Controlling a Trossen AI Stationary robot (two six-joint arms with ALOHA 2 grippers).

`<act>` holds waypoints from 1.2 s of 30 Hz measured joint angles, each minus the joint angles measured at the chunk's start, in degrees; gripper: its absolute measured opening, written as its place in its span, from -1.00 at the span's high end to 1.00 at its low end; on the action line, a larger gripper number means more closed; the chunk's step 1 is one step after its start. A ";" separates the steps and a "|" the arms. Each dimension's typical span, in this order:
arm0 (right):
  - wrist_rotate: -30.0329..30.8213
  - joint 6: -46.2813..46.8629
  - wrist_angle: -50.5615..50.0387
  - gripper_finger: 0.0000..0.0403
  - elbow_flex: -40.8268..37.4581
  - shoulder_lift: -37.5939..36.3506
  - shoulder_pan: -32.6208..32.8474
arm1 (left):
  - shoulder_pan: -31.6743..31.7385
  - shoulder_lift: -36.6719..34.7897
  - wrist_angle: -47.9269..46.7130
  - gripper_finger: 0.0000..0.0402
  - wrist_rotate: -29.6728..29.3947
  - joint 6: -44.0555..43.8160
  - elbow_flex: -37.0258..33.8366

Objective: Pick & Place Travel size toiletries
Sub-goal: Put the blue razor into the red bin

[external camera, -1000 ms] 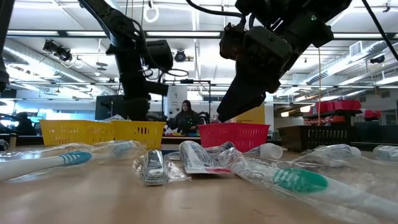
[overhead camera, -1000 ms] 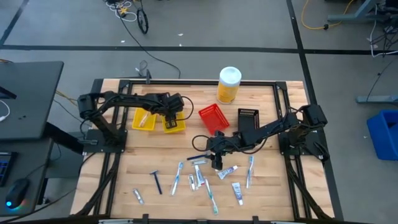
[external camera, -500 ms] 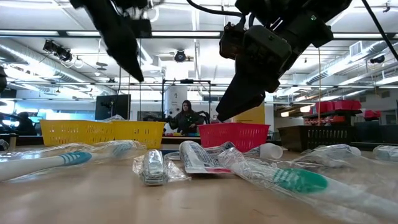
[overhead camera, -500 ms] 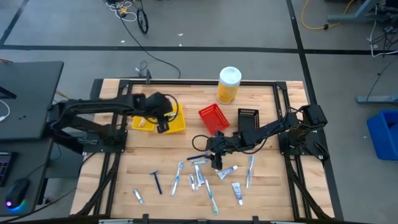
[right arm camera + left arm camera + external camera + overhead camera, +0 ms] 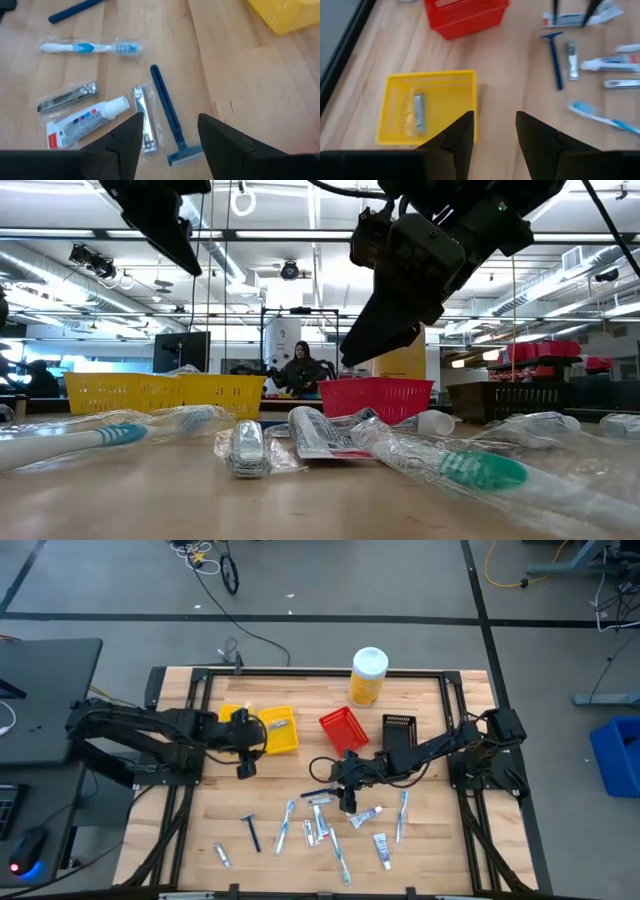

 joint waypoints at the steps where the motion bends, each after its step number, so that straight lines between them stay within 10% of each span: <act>1: 0.00 -0.28 0.22 -0.01 0.00 0.00 0.00 | -1.30 0.00 0.19 0.24 -0.39 -0.65 0.00; 22: -0.14 -7.63 9.43 -0.06 0.02 5.65 -0.02 | -12.30 -0.33 45.34 0.24 -1.79 -6.93 -29.21; 36: -4.98 -10.31 9.51 -0.08 4.61 13.13 -2.24 | -12.28 -0.33 49.26 0.24 -2.09 -5.48 -30.75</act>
